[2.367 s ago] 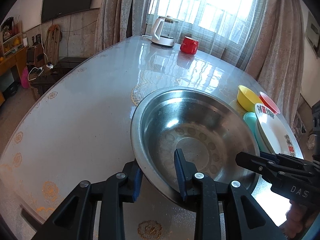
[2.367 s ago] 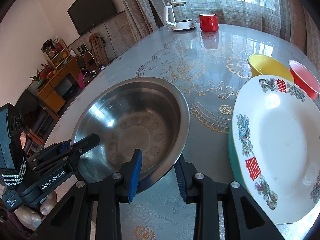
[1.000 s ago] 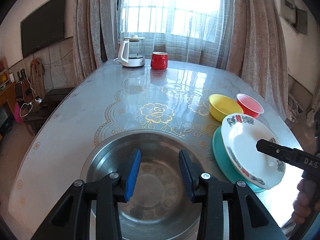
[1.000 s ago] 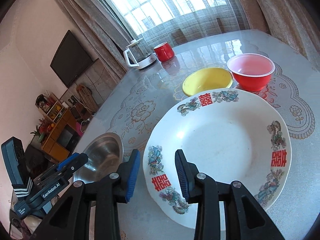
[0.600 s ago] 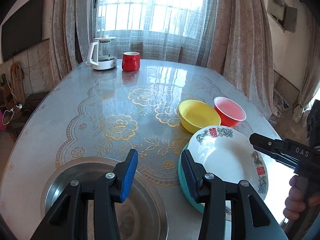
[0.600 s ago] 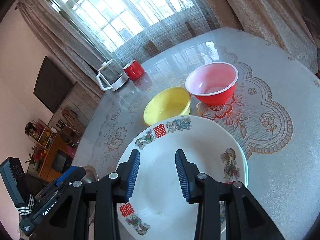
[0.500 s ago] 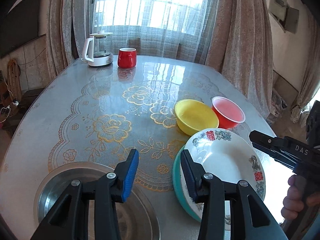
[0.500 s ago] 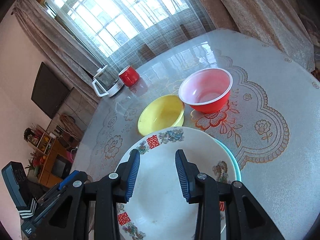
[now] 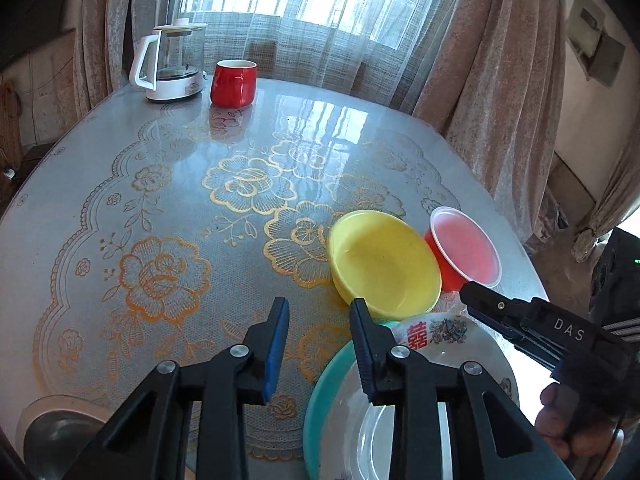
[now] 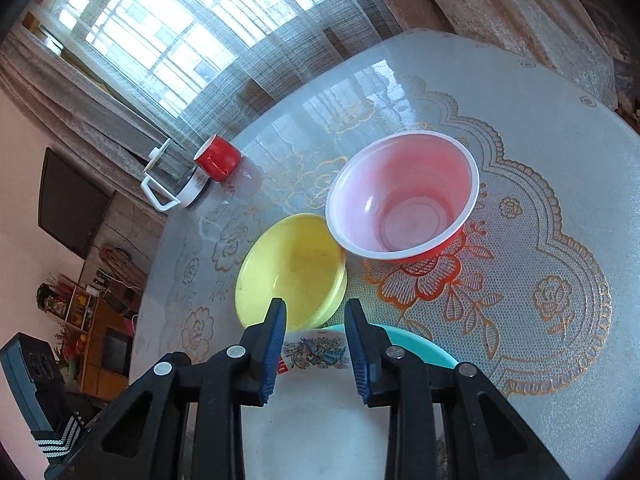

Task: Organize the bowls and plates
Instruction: 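Move the left tool to the yellow bowl and grasp its rim, then lift the yellow bowl with the left tool and carry it over the steel bowl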

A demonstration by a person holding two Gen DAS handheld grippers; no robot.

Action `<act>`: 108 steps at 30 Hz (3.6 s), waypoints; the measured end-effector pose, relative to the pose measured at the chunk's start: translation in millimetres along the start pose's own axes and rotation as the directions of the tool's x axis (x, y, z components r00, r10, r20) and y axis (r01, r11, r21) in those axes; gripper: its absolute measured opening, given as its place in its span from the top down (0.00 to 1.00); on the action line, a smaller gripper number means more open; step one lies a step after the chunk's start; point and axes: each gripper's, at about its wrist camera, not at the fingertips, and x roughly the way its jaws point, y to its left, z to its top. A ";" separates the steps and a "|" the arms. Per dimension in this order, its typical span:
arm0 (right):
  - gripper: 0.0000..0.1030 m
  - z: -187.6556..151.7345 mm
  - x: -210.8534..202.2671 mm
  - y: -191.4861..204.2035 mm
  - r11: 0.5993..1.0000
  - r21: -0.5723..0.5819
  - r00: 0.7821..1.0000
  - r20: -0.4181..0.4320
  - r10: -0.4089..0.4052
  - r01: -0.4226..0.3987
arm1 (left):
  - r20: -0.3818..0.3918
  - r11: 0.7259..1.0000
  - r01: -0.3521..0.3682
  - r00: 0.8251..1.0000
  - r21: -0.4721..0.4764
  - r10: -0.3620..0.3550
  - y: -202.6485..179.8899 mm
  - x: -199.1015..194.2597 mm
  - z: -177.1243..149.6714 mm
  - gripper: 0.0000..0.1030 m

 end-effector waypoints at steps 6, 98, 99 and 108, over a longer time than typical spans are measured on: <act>0.74 4.1 17.8 -3.7 0.999 0.028 0.999 -0.030 -0.025 0.026 | -0.035 1.000 0.010 0.999 -0.013 -0.011 0.2 30.9 18.4 0.69; 0.87 -179.0 -85.8 139.8 0.880 -0.418 0.973 -0.046 0.228 -0.226 | 0.254 0.996 -0.043 0.965 -0.080 0.062 86.0 -199.9 -151.8 0.84; 0.87 -180.1 -84.7 140.5 0.878 -0.420 0.973 -0.051 0.227 -0.227 | 0.252 0.995 -0.044 0.966 -0.084 0.064 88.1 -200.2 -153.0 0.84; 0.87 -186.6 -79.5 154.9 0.857 -0.450 0.967 -0.083 0.242 -0.253 | 0.260 0.992 -0.045 0.963 -0.122 0.075 104.2 -208.9 -159.1 0.84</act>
